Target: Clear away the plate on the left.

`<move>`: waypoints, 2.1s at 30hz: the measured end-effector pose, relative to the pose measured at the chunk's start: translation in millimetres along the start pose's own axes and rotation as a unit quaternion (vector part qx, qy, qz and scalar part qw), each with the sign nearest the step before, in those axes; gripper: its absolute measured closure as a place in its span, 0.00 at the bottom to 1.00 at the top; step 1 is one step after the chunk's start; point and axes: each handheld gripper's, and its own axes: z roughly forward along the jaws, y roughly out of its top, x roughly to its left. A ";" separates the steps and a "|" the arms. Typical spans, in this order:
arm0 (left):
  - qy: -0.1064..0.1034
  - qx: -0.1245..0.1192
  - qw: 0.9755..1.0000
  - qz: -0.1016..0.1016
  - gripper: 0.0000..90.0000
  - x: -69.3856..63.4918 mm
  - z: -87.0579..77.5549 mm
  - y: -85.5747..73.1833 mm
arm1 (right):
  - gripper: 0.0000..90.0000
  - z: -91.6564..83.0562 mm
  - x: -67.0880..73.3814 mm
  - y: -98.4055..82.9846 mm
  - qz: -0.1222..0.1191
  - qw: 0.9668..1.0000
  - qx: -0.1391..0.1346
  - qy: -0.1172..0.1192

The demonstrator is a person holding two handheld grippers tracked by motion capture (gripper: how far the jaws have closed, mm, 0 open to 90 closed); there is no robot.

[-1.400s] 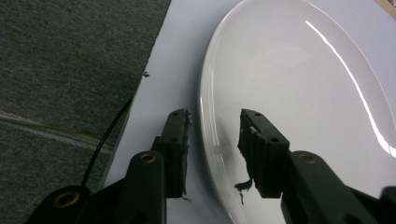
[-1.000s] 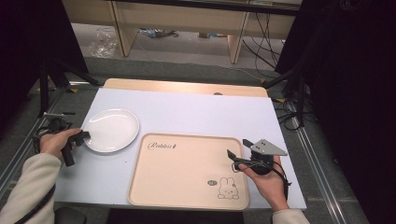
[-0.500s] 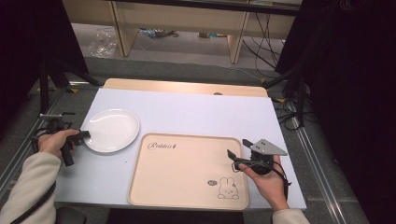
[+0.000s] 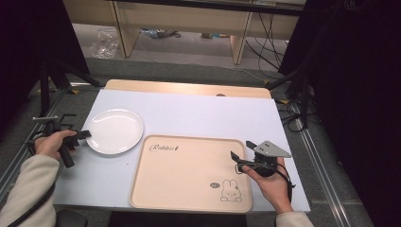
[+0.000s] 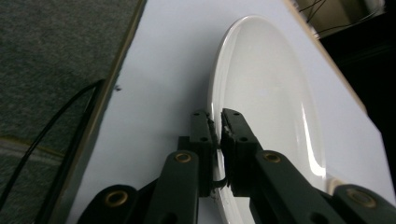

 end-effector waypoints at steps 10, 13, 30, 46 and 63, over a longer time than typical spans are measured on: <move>-0.041 -0.023 0.999 -0.001 0.97 -6.4 -6.4 2.9 | 0.31 -0.4 0.8 0.0 0.009 1.000 0.005 0.004; -0.052 -0.026 0.998 -0.010 0.97 -6.0 -7.0 3.1 | 0.32 -1.0 -0.3 0.2 0.003 1.000 0.006 -0.001; -0.067 -0.040 0.996 -0.035 0.96 2.1 -8.8 2.8 | 0.33 -0.8 -0.5 0.1 0.003 1.000 0.009 -0.001; -0.101 -0.066 0.991 -0.061 0.97 7.5 -13.6 2.6 | 0.33 -0.3 -0.8 0.0 0.003 1.000 0.005 0.003; -0.129 -0.081 0.986 -0.071 0.97 1.2 -18.6 1.6 | 0.33 -0.6 -0.6 0.1 0.003 1.000 0.003 0.002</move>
